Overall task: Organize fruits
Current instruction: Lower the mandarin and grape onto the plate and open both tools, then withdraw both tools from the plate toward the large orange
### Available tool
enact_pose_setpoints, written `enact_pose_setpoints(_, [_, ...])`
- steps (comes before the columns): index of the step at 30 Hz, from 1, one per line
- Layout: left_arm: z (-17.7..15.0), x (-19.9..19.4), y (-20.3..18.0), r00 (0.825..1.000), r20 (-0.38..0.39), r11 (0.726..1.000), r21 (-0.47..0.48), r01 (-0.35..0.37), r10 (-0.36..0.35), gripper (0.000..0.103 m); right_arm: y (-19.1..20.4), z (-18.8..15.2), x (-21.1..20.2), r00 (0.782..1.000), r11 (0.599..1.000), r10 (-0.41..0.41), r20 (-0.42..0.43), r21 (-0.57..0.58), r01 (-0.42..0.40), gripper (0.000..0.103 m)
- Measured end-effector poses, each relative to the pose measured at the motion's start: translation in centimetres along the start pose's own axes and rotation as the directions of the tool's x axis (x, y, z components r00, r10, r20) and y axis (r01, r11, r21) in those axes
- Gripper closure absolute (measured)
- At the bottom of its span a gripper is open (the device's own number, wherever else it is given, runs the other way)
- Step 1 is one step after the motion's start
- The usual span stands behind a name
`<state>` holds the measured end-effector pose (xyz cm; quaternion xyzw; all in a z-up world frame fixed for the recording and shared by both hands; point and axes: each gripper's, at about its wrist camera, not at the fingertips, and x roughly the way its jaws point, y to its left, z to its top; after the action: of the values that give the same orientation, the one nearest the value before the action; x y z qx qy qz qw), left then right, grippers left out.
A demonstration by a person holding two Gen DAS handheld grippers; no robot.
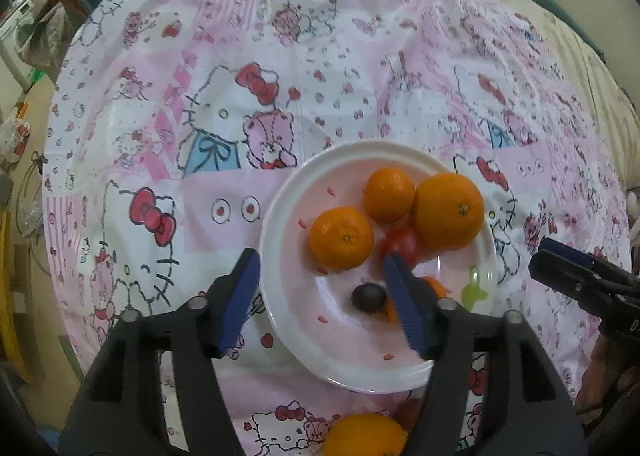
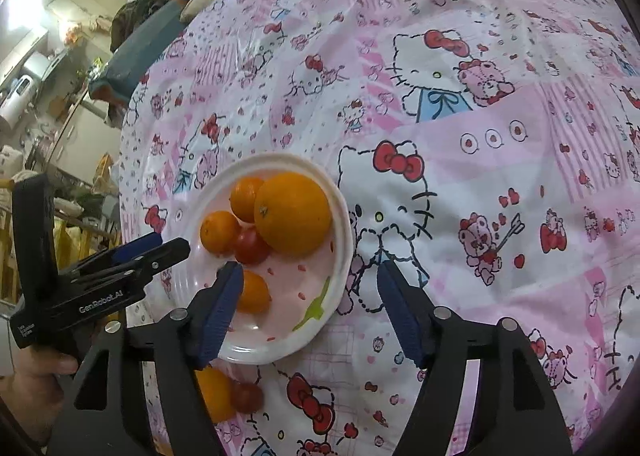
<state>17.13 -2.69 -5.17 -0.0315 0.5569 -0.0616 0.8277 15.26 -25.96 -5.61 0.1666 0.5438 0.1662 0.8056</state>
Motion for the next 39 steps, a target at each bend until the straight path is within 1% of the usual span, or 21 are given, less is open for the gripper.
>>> enact_pose_setpoints(2, [-0.2, -0.6, 0.3, 1.000, 0.014, 1.000, -0.009, -0.005, 0.005, 0.027, 0.1, 0.0, -0.3, 1.000, 1.000, -0.009, 0.009, -0.007, 0.009, 0.026])
enact_pose_setpoints(6, [-0.7, -2.0, 1.0, 0.999, 0.045, 1.000, -0.024, 0.008, -0.006, 0.027, 0.2, -0.2, -1.0, 1.000, 1.000, -0.009, 0.027, -0.008, 0.009, 0.025])
enact_pose_setpoints(9, [-0.9, -3.4, 1.4, 0.997, 0.078, 0.999, -0.037, 0.006, -0.003, 0.027, 0.3, -0.3, -2.0, 0.999, 1.000, -0.002, 0.048, -0.007, 0.002, 0.025])
enact_pose_setpoints(13, [-1.2, -5.2, 1.6, 0.992, 0.124, 0.999, -0.053, -0.010, 0.016, 0.027, 0.5, -0.6, -3.0, 0.997, 1.000, 0.007, 0.075, -0.008, -0.007, 0.025])
enact_pose_setpoints(16, [-1.8, -6.6, 2.1, 0.986, 0.163, 0.996, -0.085, 0.028, -0.014, 0.027, 0.7, -1.0, -3.7, 0.996, 1.000, 0.008, 0.087, -0.014, -0.007, 0.025])
enact_pose_setpoints(19, [-2.6, -8.0, 2.8, 0.980, 0.200, 0.992, -0.121, 0.035, -0.010, 0.027, 0.7, -1.5, -4.3, 0.995, 1.000, 0.003, 0.095, -0.017, -0.002, 0.025])
enact_pose_setpoints(21, [-3.2, -8.6, 2.9, 0.977, 0.213, 0.993, -0.117, 0.017, 0.008, 0.027, 0.8, -1.9, -4.7, 0.995, 1.000, 0.016, 0.098, -0.011, -0.015, 0.025])
enact_pose_setpoints(23, [-3.8, -8.7, 3.0, 0.979, 0.201, 0.994, -0.109, 0.007, 0.015, 0.027, 1.0, -2.2, -5.1, 0.995, 1.000, 0.017, 0.101, -0.018, -0.015, 0.025])
enact_pose_setpoints(25, [-4.4, -8.8, 3.4, 0.985, 0.173, 0.993, -0.117, 0.025, -0.004, 0.027, 1.3, -2.7, -5.5, 0.994, 0.999, 0.010, 0.105, -0.035, -0.007, 0.025])
enact_pose_setpoints(28, [-5.0, -9.1, 3.7, 0.984, 0.176, 0.991, -0.134, 0.032, -0.008, 0.027, 1.5, -3.4, -6.1, 0.993, 0.998, -0.010, 0.114, -0.054, 0.016, 0.025])
enact_pose_setpoints(31, [-5.6, -9.2, 3.8, 0.983, 0.181, 0.989, -0.145, 0.034, -0.007, 0.027, 1.7, -4.2, -6.8, 0.992, 0.998, -0.010, 0.126, -0.061, 0.018, 0.025])
enact_pose_setpoints(32, [-5.8, -9.1, 3.8, 0.984, 0.179, 0.988, -0.147, 0.044, -0.017, 0.023, 1.6, -4.4, -7.0, 0.992, 0.998, -0.008, 0.129, -0.059, 0.016, 0.025])
enact_pose_setpoints(34, [-6.0, -8.8, 3.7, 0.985, 0.166, 0.987, -0.146, 0.068, -0.043, 0.021, 1.6, -5.1, -7.4, 0.991, 0.999, -0.005, 0.134, -0.051, 0.012, 0.025])
enact_pose_setpoints(36, [-6.2, -8.5, 3.6, 0.987, 0.159, 0.988, -0.141, 0.056, -0.033, 0.021, 1.6, -5.7, -7.8, 0.991, 0.999, -0.008, 0.136, -0.045, 0.015, 0.025])
enact_pose_setpoints(39, [-6.4, -8.1, 3.3, 0.989, 0.147, 0.991, -0.133, 0.015, 0.005, 0.021, 1.4, -6.5, -8.2, 0.990, 1.000, -0.003, 0.140, -0.028, 0.007, 0.025])
